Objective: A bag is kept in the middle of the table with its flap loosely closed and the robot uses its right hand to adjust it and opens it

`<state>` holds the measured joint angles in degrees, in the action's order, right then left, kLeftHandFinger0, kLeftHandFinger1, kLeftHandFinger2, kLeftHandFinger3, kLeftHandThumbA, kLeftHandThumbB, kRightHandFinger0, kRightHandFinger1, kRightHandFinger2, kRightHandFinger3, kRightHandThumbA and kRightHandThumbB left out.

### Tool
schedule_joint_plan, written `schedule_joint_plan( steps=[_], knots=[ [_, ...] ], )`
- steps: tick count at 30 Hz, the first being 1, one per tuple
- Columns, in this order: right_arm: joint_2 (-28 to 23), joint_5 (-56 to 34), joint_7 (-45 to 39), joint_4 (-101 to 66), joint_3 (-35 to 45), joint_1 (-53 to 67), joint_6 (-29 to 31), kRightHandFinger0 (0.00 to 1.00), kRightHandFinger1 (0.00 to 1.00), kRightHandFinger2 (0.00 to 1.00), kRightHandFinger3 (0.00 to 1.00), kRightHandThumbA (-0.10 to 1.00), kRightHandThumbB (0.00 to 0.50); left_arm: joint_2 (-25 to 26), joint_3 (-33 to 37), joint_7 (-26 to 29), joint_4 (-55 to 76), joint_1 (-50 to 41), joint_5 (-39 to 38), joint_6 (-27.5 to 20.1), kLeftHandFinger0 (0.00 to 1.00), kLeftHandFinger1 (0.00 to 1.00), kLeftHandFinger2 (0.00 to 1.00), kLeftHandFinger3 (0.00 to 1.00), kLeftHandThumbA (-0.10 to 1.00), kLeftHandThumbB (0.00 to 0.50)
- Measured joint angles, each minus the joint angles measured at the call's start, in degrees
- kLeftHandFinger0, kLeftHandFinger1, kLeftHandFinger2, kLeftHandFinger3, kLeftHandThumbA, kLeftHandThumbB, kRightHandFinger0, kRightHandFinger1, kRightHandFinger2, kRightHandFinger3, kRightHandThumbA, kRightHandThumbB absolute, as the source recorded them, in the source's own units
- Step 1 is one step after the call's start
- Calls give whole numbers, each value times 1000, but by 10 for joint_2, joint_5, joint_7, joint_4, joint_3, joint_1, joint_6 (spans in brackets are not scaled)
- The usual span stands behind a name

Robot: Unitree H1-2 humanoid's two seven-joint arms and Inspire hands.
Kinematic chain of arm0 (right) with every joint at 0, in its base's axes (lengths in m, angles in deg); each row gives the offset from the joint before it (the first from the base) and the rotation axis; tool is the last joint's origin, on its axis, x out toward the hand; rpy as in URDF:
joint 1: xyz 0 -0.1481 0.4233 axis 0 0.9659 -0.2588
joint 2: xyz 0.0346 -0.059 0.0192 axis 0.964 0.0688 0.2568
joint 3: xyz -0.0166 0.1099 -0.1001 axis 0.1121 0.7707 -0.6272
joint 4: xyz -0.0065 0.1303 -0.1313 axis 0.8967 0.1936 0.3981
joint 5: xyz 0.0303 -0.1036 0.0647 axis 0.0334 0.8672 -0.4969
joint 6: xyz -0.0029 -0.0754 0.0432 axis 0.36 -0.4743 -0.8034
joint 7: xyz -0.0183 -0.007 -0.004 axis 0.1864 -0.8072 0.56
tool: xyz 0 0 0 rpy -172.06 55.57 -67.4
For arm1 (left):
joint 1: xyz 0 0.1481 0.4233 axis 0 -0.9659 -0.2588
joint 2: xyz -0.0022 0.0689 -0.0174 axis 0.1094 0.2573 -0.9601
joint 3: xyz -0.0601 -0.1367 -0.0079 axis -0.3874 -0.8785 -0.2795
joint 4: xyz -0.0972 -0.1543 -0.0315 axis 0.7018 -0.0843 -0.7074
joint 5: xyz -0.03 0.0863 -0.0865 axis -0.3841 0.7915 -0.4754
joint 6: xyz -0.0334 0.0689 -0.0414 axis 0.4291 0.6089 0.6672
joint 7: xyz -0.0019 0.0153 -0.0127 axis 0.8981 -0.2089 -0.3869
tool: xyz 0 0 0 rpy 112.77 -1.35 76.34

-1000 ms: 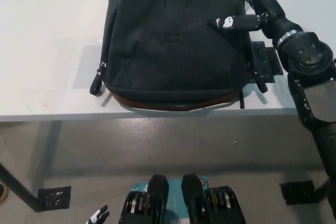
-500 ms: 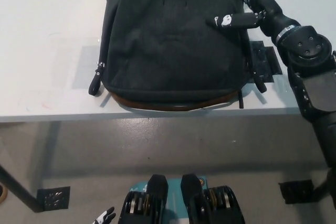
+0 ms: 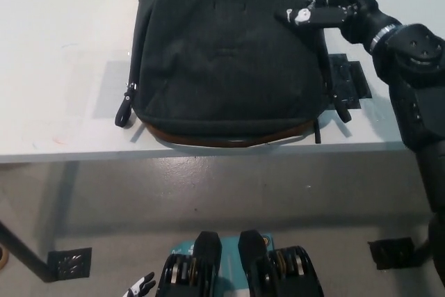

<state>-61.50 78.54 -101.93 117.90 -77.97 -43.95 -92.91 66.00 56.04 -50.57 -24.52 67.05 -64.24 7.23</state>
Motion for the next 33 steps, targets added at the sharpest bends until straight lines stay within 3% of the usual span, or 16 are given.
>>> schedule_joint_plan(
  steps=[1,3,11,13,14,15,19,20,21,22,25,29,30,33],
  knots=[
    [0,-1,-3,0,-1,-4,-11,17,326,579,702,149,140,0,0,0,0,0,0,0,1000,1000,1000,1000,936,193],
    [-1,-1,-8,-2,-4,-10,-32,50,350,609,700,164,146,0,0,-1,0,1,0,1,1000,1000,1000,1000,935,195],
    [-8,-3,-21,-24,-16,-11,-72,144,437,665,683,-4,153,1,0,-7,0,3,-1,1,1000,1000,1000,1000,928,182],
    [-7,-3,-21,-32,-16,-9,-78,134,462,676,618,-54,135,2,0,-8,0,3,-1,1,1000,1000,1000,1000,919,176],
    [-6,-3,-20,-36,-17,-8,-80,78,446,678,605,-100,85,2,0,-9,0,3,-1,1,1000,1000,1000,1000,929,184],
    [-6,-1,-19,-41,-19,-7,-82,47,435,671,584,-100,65,2,0,-9,0,3,-1,1,1000,1000,1000,1000,930,185],
    [-5,4,-15,-70,-24,4,-89,1,416,676,611,-100,45,2,0,-11,0,3,-1,1,1000,1000,1000,1000,940,173],
    [-5,6,-12,-87,-24,11,-91,59,461,709,625,-100,50,2,0,-11,0,3,-1,1,1000,1000,1000,1000,942,162],
    [-4,8,-9,-113,-24,24,-91,16,342,549,470,-22,91,2,1,-11,0,3,-1,1,1000,1000,1000,1000,942,162],
    [-3,10,-7,-124,-25,30,-91,70,408,600,545,-99,44,2,1,-11,0,3,-1,1,1000,1000,1000,1000,943,162],
    [-2,24,4,-198,-30,75,-90,39,356,536,552,-100,39,2,1,-11,0,3,0,2,1000,1000,1000,1000,950,165],
    [-1,42,17,-282,-38,121,-88,0,260,397,377,-100,41,2,1,-11,0,4,0,4,1000,1000,1000,1000,958,164],
    [0,47,19,-304,-41,133,-88,0,255,393,372,-100,41,2,1,-11,0,5,0,4,1000,1000,1000,1000,958,164],
    [4,64,27,-361,-50,169,-87,0,104,265,258,-100,55,2,1,-11,-1,5,0,4,1000,1000,1000,1000,956,152]
  ],
)
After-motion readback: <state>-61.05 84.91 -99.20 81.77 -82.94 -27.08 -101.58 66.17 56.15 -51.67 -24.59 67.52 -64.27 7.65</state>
